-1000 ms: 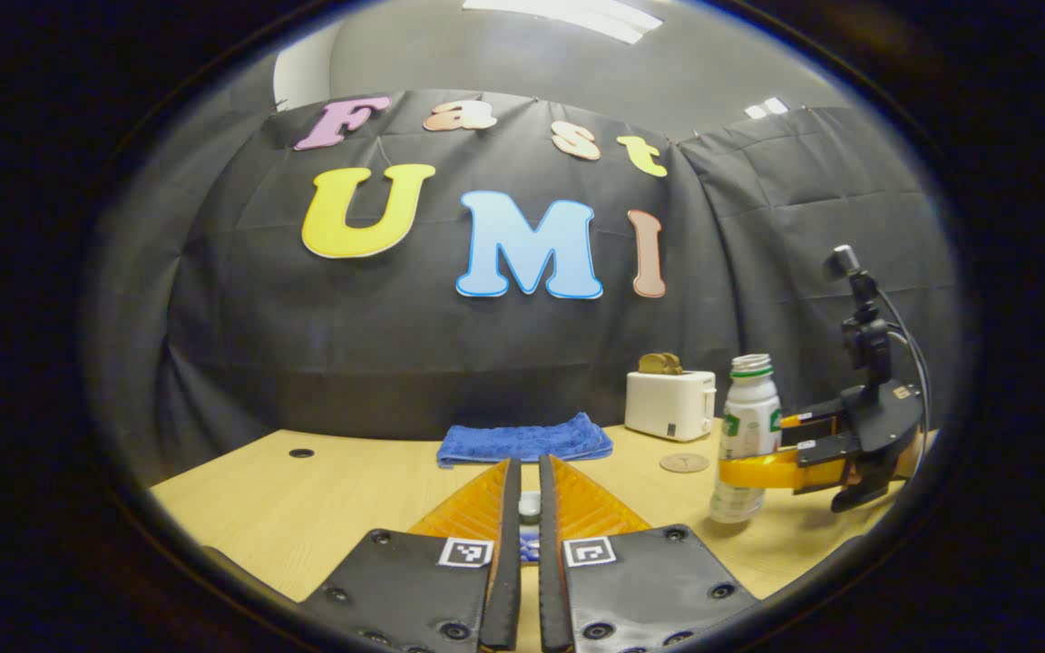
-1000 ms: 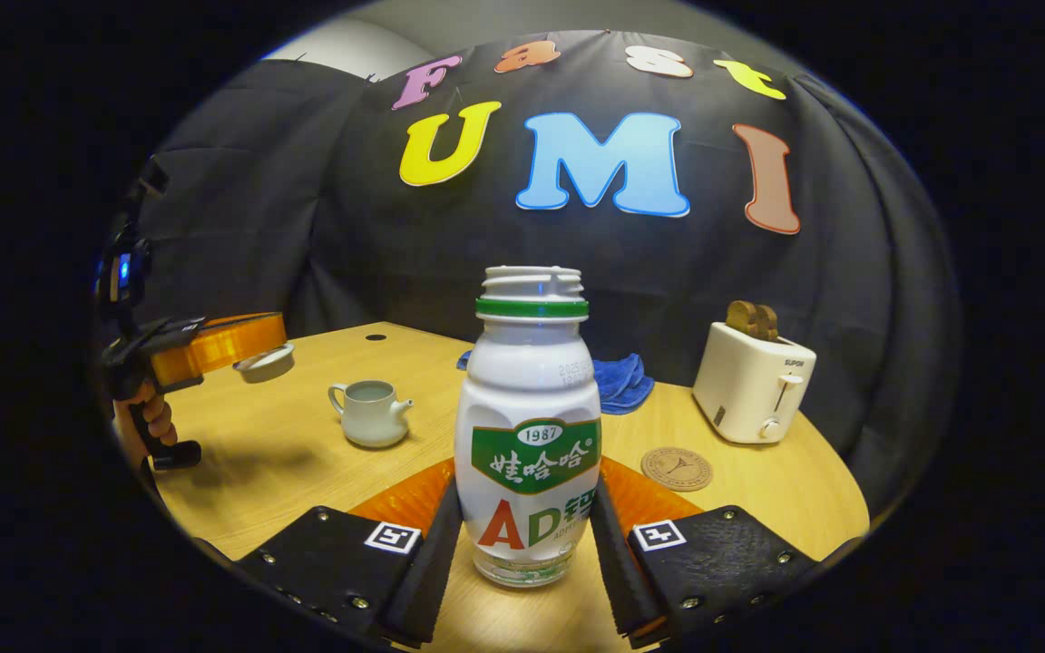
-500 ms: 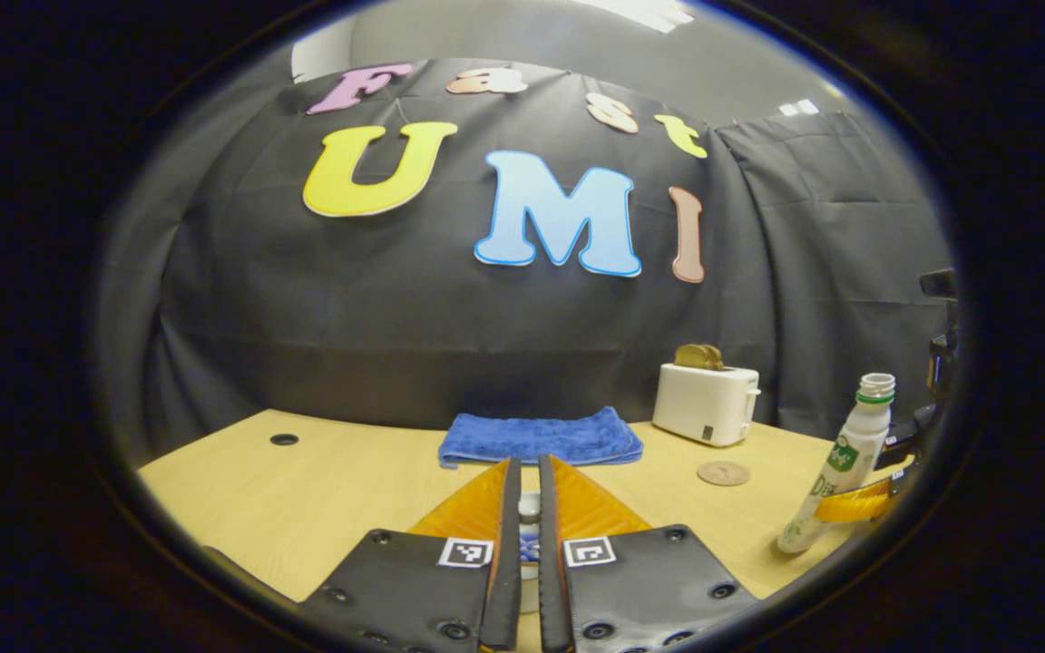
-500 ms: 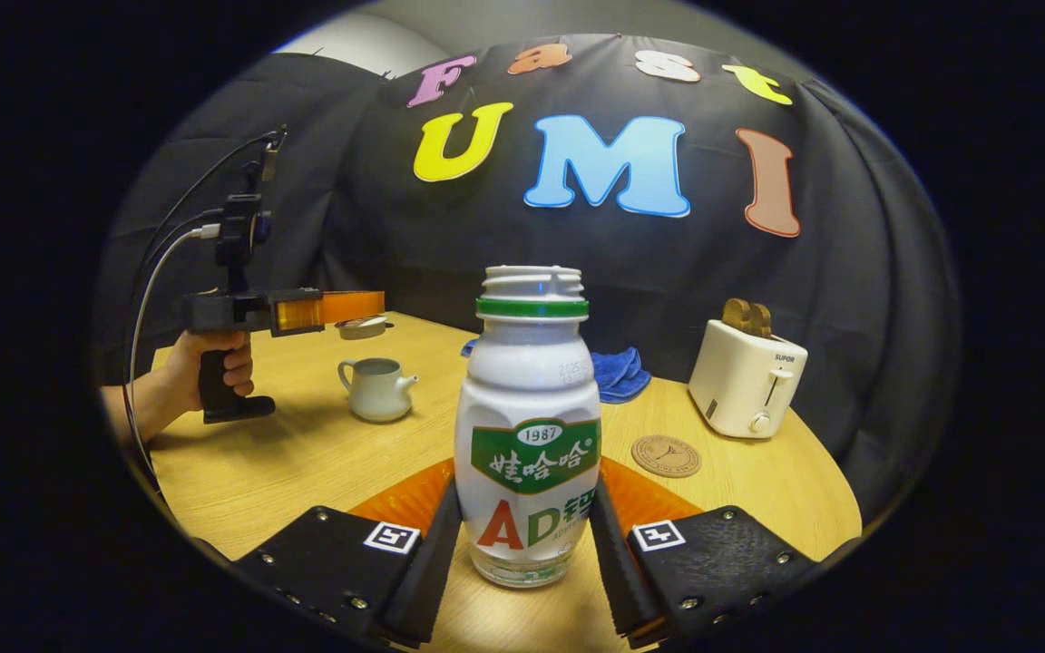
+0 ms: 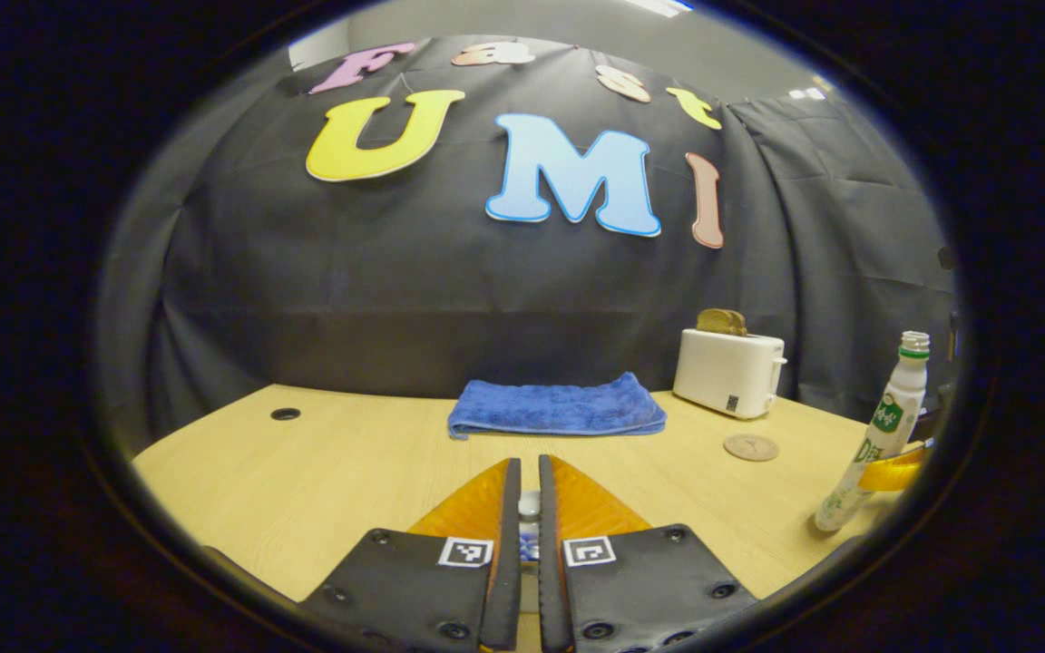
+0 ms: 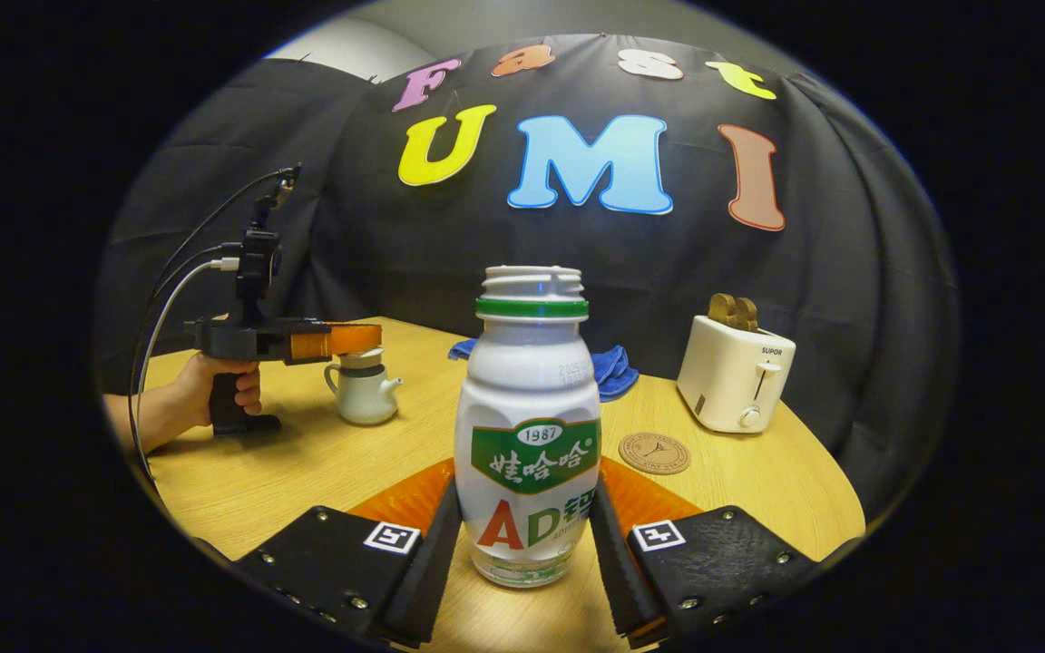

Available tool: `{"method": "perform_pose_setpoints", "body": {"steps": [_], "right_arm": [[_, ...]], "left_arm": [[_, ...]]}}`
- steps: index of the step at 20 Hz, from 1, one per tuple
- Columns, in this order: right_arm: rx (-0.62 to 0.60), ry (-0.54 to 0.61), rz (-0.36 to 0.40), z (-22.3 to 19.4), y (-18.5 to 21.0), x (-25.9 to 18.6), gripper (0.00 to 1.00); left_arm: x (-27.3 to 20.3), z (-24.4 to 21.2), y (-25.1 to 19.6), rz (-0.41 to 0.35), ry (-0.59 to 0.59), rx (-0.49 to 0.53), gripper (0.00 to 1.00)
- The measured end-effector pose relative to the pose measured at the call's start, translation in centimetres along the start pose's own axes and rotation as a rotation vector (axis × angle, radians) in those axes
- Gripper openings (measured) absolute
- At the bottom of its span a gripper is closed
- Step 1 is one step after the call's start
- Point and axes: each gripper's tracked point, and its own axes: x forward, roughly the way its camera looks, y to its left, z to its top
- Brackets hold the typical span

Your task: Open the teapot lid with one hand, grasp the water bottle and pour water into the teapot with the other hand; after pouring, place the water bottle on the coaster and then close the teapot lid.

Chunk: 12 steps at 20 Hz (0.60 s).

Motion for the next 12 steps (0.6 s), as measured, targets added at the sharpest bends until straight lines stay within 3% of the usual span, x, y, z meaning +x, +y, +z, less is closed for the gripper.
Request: {"method": "perform_pose_setpoints", "body": {"steps": [2,4,5,6,9,10,11,12], "right_arm": [[-0.005,0.005,0.0,-0.2,-0.1,0.0,0.7],[-0.005,0.01,-0.006,-0.5,-0.4,0.0,0.7],[0.001,0.01,-0.009,-0.5,-0.5,0.0,0.7],[0.006,0.012,-0.01,-0.7,-0.6,0.1,0.7],[0.019,0.013,-0.017,-0.8,-0.7,0.2,0.71],[0.03,0.017,-0.017,-0.9,-0.7,0.2,0.7],[0.037,0.017,-0.017,-0.8,-0.7,0.2,0.7],[0.038,0.019,-0.018,-0.8,-0.7,0.3,0.7]], "left_arm": [[0.2,-0.5,-0.2,0.003,0.016,0.015,0.14],[0.1,-0.7,-0.4,0.008,0.018,0.036,0.18],[0.2,-0.8,-0.4,0.01,0.02,0.042,0.11],[0.3,-1.0,-0.3,0.011,0.024,0.04,0.18],[0.3,-1.4,-0.3,0.012,0.036,0.02,0.19],[0.3,-1.6,-0.3,0.015,0.04,0.021,0.1],[0.3,-1.7,-0.4,0.018,0.04,0.03,0.19],[0.3,-1.6,-0.4,0.021,0.04,0.038,0.18]]}}
